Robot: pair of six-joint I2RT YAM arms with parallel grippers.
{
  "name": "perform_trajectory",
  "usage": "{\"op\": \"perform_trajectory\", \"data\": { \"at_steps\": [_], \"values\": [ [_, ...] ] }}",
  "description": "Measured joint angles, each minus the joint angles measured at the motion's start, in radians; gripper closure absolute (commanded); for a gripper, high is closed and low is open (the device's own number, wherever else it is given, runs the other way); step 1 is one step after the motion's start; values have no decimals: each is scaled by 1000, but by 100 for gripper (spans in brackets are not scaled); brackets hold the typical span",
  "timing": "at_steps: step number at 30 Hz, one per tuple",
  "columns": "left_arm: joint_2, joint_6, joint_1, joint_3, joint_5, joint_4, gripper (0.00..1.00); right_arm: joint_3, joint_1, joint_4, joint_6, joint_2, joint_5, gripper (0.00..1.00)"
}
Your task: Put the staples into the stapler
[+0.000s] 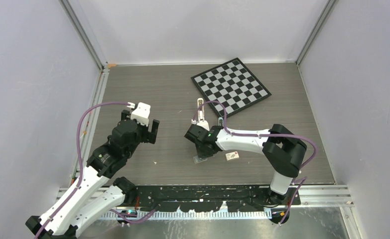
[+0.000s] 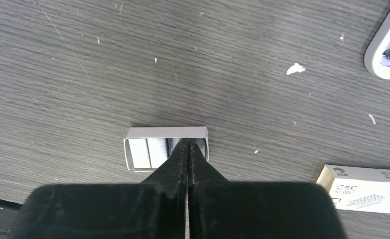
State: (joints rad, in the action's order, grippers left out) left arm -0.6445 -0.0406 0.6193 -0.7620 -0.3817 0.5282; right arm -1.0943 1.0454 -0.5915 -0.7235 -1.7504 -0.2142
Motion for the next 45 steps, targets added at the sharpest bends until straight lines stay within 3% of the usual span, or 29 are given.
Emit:
{"op": "perform_trajectory", "data": {
  "at_steps": [10,19,24,31,45],
  "values": [
    [-6,-1,0,0,-3,0,15,0,1,-7,8,18,-50,99],
    [-48,-31,0,0,27,0,15,32,-3,42,15,174,-71,99],
    [-47,-37,0,0,40,0,15,49,-13,58,20,179,-41,81],
    [-42,-30,0,0,34,0,15,51,-15,55,21,145,-10,69],
    [-18,-9,0,0,14,0,15,51,-15,53,12,76,17,71]
  ]
}}
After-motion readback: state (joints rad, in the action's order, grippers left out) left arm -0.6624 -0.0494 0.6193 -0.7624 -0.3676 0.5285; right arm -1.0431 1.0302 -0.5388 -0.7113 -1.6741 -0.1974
